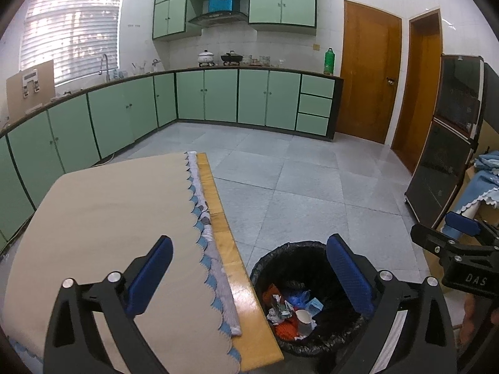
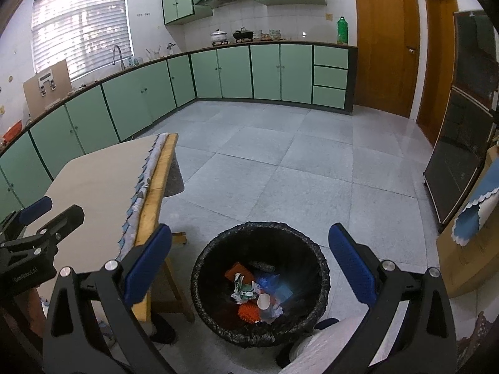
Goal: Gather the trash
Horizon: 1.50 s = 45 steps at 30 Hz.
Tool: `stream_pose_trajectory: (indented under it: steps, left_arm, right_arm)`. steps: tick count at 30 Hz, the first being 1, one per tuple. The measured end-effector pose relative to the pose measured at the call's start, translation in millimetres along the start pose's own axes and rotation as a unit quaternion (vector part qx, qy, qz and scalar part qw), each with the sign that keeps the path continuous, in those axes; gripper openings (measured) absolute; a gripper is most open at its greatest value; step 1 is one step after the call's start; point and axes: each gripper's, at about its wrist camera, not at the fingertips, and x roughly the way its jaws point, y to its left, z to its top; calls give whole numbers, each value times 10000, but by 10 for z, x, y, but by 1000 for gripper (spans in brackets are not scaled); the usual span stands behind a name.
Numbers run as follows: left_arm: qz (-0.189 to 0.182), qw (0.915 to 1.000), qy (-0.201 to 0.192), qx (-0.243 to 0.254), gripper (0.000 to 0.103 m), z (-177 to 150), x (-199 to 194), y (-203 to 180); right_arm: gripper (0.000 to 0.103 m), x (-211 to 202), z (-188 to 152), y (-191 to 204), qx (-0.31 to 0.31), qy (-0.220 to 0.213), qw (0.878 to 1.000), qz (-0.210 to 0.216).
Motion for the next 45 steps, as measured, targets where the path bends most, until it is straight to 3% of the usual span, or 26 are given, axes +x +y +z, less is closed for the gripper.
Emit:
stream_pose_trajectory:
  steps: [21,45]
  left_arm:
    - [171,9995,-268,-48,97,-51,-447,92]
    - [230,9992,-311,-43,97,-47,-488,90]
  right_arm:
    - [98,-427,-9,228,-263,-344,9989,198]
    - [98,-460,-9,350,-331,-374,9983,285]
